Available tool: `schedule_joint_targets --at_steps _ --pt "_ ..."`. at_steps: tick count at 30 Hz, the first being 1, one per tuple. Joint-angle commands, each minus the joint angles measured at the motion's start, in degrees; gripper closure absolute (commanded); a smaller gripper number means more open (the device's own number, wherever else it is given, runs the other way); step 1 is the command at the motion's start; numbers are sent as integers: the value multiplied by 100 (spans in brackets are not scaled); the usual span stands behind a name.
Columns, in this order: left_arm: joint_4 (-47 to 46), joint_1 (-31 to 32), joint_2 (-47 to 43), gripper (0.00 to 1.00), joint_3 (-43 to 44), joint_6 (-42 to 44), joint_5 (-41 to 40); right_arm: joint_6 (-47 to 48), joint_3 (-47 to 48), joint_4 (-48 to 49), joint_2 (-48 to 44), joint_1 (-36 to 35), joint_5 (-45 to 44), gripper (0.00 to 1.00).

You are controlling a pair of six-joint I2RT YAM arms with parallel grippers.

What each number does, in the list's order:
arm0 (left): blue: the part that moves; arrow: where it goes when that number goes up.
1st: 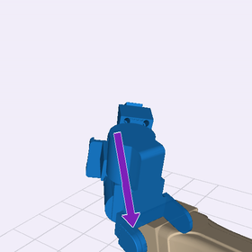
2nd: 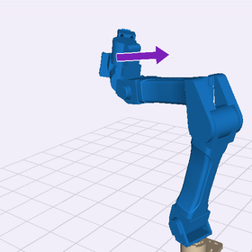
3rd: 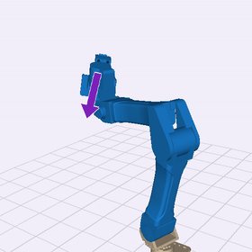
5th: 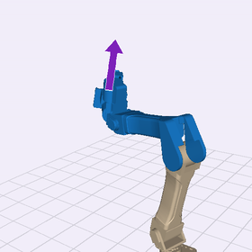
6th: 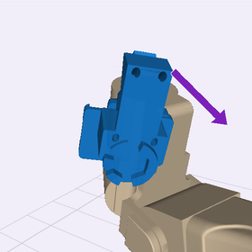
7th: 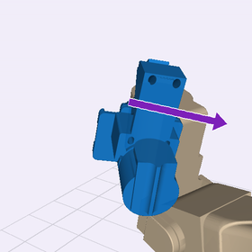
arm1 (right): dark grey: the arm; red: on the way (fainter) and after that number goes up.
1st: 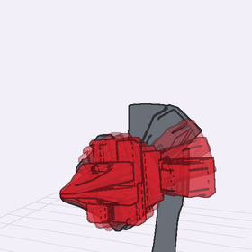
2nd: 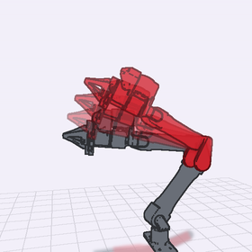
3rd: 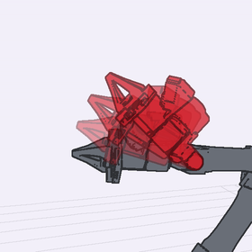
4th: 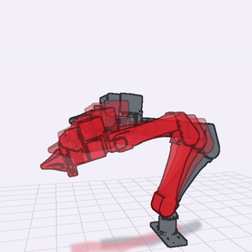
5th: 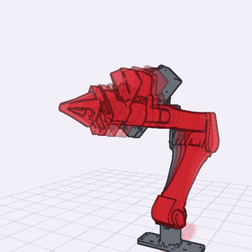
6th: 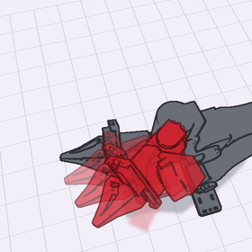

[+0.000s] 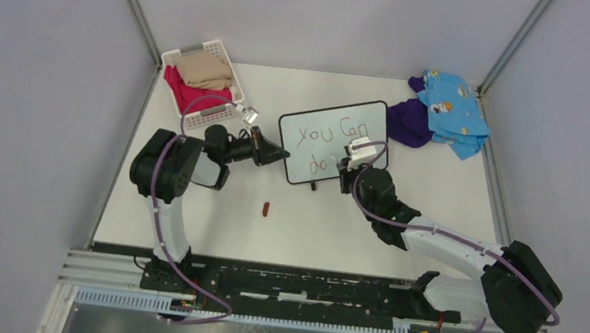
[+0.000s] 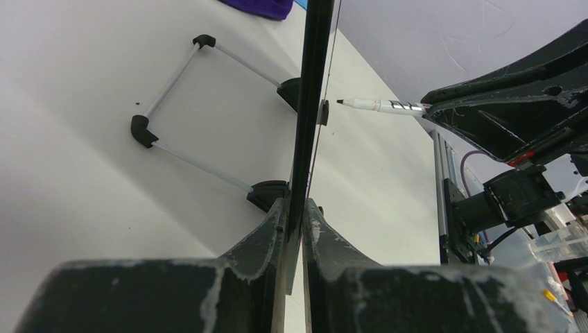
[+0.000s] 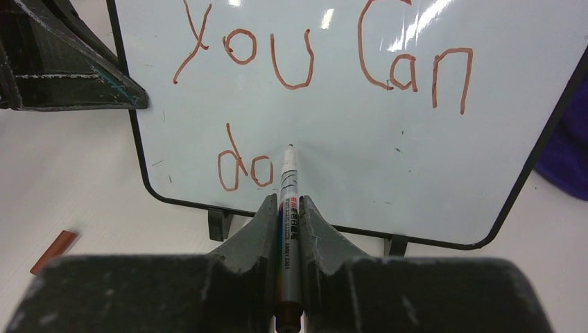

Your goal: Write a sentence on the whiteboard

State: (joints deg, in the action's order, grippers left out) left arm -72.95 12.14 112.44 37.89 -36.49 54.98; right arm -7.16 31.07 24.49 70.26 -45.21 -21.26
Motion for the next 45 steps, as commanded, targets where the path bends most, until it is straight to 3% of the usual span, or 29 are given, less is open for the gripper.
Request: schedule_joint_targets --at_steps 1,23,45 --pt "650 87 65 88 -20 318 -50 -2 -35 201 -120 12 -131 100" --pt "685 94 41 88 -11 344 -49 47 299 212 248 49 -460 100" --pt "712 104 50 88 -12 344 -59 -103 -237 101 150 65 -440 100"
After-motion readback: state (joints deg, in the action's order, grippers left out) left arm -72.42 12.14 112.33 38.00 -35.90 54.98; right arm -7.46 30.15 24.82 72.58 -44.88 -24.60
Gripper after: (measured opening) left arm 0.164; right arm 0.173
